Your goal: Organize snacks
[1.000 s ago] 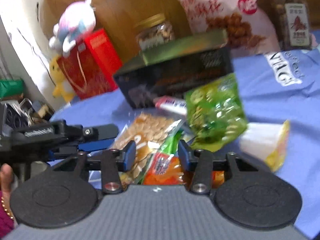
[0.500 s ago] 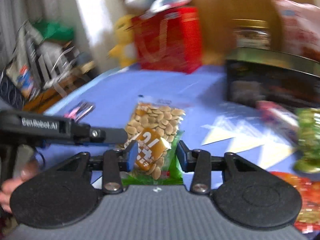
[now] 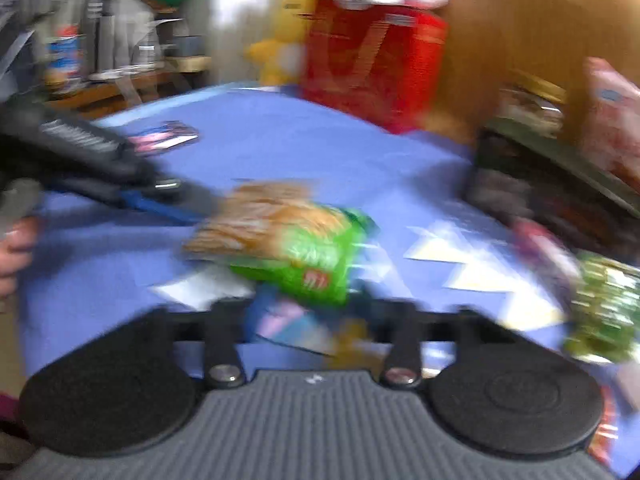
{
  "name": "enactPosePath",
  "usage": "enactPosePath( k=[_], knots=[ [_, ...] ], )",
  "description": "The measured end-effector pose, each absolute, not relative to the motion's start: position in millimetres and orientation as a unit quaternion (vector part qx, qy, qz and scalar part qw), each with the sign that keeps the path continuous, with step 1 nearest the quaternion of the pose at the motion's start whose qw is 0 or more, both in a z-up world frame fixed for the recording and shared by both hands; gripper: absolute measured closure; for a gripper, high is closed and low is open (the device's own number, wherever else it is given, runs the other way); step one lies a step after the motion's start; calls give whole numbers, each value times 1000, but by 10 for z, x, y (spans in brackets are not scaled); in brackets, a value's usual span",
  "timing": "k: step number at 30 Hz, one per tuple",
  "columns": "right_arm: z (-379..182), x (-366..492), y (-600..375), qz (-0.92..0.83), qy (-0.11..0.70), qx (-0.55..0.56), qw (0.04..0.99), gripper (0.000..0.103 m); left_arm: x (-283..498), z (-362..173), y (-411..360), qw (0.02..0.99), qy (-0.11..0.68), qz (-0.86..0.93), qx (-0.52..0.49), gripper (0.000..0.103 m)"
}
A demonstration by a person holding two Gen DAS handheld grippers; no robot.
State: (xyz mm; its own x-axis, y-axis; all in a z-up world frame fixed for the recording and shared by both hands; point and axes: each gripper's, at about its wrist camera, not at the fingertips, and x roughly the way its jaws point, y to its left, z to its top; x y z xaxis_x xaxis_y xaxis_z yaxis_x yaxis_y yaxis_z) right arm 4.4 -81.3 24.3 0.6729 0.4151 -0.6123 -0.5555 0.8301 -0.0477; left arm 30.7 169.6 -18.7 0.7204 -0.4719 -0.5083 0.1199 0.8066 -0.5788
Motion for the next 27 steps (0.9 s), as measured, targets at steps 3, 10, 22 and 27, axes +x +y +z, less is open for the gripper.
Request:
enactPosePath(
  k=[3,10,22,27],
  knots=[
    [229,173,-1026,152,300,-117,935,81,318,-192,1688,889,334,-167,-264,64],
    [441,24,-976,290,277,-29,916,74,332,-187,1751,887,330,-162,-278,59],
    [303,-74,-371,388,300,-42,871,84,2,-61,2001,905,319,-122,-255,61],
    [212,203,-328,394,336,-1,855,62,-39,-166,2093,901,323,-95,-273,59]
  ],
)
